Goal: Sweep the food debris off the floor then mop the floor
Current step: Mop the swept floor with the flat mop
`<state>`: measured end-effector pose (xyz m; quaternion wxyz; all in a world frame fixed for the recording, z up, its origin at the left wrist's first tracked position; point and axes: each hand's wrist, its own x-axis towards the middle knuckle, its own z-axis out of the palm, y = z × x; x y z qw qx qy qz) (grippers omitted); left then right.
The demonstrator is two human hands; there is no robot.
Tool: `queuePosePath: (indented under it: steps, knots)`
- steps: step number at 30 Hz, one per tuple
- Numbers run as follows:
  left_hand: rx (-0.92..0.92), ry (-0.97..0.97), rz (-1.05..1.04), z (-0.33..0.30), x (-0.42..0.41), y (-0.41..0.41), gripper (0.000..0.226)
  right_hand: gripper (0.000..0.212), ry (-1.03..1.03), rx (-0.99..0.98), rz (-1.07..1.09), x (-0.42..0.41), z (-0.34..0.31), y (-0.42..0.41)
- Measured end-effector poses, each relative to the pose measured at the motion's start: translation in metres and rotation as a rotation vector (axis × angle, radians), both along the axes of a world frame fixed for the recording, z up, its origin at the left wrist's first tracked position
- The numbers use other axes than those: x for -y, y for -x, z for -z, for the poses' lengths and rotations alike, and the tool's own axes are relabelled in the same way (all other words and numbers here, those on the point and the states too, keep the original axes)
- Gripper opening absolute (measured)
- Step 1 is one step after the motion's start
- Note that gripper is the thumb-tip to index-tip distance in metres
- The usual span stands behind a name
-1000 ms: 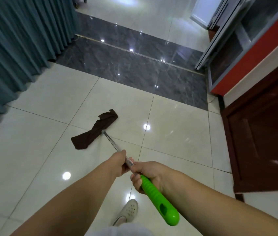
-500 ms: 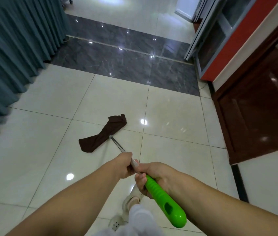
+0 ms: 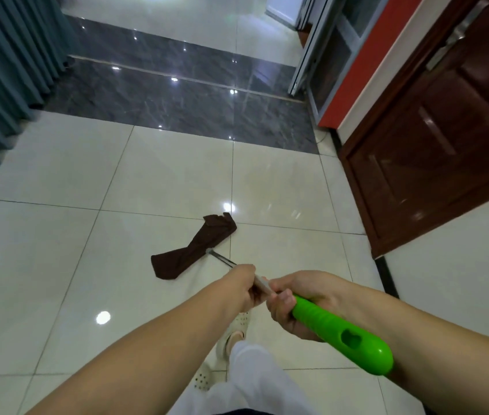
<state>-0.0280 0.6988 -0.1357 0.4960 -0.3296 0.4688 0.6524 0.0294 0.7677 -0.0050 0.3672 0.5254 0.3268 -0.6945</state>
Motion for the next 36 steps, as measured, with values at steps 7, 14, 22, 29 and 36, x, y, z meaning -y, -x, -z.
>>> queuePosePath:
  steps: [7, 14, 22, 29, 36]
  knots:
    - [-0.014, 0.015, -0.126, -0.018, 0.013, 0.006, 0.031, 0.024, -0.019, 0.001, -0.011, 0.012, -0.015, 0.008]
    - [0.041, 0.012, -0.18, 0.009, 0.018, 0.035, 0.026, 0.02, -0.019, -0.019, 0.033, 0.017, 0.009, 0.035]
    - [-0.01, 0.071, -0.126, 0.025, 0.004, 0.095, 0.018, 0.028, 0.031, -0.029, 0.069, 0.003, 0.037, 0.087]
    - [-0.101, 0.118, -0.152, 0.038, -0.017, 0.152, 0.042, 0.016, 0.073, -0.075, 0.108, -0.018, 0.065, 0.143]
    - [-0.074, 0.182, -0.128, 0.043, -0.047, 0.21, 0.027, 0.016, 0.051, -0.096, 0.125, -0.055, 0.088, 0.2]
